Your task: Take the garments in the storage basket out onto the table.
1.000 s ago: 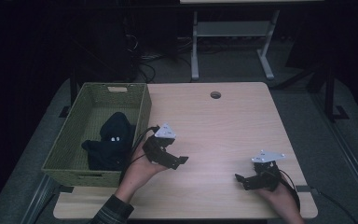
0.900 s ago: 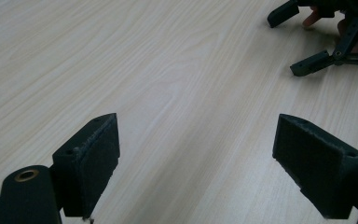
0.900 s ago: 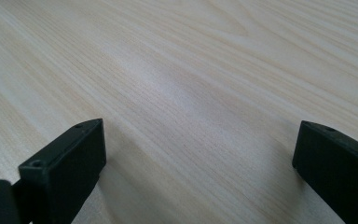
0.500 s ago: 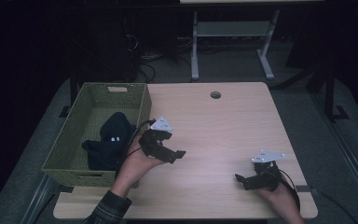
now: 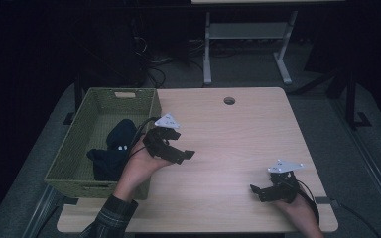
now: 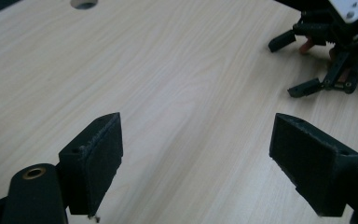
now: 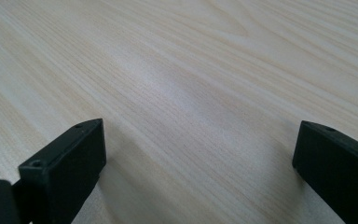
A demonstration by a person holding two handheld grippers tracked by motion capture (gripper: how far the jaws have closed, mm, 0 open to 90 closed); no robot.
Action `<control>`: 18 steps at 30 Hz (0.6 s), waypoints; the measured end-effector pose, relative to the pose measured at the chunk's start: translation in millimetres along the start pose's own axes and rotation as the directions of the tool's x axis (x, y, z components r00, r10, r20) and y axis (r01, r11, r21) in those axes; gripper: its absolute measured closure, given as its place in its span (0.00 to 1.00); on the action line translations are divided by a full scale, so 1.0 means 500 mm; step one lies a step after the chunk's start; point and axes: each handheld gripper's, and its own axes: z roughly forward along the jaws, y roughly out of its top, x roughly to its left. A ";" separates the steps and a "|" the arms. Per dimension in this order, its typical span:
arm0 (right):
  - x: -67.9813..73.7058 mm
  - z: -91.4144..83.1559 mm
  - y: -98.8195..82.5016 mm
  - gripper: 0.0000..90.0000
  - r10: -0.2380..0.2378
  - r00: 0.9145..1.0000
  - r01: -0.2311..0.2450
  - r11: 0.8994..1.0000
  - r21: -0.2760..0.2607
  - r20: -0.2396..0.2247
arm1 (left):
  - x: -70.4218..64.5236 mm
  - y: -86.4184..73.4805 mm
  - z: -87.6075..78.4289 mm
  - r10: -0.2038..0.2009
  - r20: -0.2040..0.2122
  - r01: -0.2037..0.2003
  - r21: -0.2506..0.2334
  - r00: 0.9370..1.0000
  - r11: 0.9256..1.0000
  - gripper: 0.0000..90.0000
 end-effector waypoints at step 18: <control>-0.001 0.000 0.000 0.02 -0.004 1.000 0.004 1.000 -0.002 0.001 | 0.031 -0.005 -0.055 -0.011 -0.047 0.015 0.071 0.999 0.997 0.19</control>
